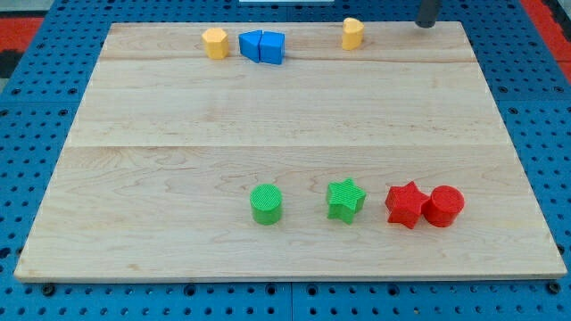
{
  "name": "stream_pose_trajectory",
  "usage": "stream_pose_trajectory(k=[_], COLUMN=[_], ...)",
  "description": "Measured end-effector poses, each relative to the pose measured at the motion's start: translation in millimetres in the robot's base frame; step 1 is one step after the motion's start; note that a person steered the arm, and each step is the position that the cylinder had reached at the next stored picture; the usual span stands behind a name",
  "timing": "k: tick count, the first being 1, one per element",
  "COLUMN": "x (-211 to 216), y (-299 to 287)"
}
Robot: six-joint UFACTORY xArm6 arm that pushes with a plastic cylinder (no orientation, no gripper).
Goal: Move the yellow heart towards the center of the board
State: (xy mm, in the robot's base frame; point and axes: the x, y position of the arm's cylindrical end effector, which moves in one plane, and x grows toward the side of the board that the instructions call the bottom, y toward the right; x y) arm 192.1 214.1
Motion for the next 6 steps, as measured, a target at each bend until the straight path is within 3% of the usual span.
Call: stream_pose_trajectory(k=[2,3,4,5,6], x=[6.5,37.1,71.8,74.5,88.6], y=[-144.9,-126.3,-145.6,-207.6,-197.0])
